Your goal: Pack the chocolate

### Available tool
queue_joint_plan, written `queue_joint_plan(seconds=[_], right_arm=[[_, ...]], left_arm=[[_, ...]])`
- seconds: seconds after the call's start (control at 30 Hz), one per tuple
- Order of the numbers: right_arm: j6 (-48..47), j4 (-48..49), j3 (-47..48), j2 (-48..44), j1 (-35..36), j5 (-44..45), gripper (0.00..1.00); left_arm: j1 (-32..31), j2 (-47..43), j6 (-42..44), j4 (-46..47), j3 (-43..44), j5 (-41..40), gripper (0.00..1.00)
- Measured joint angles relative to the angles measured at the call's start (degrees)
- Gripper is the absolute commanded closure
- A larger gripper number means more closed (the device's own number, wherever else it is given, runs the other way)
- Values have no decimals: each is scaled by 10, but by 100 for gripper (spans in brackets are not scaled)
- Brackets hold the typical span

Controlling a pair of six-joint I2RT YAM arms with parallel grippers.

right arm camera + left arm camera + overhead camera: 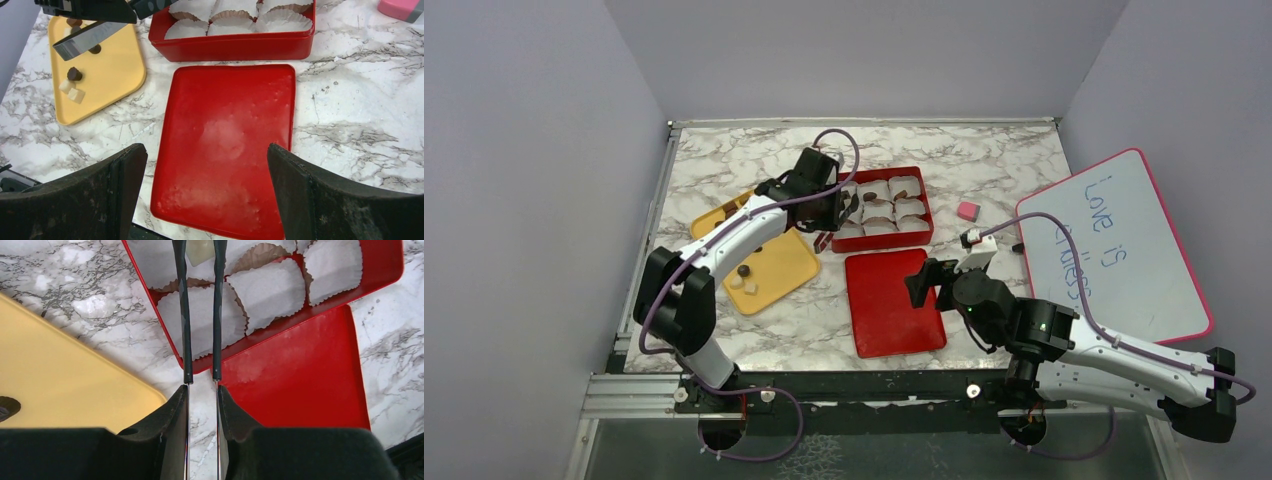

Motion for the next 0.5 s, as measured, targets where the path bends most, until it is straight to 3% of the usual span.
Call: queue_joint_plan(seconds=[0.5], right_arm=[[-2,0,0,0,0,3,5]], left_arm=[[-4,26,21,0,0,-40,65]])
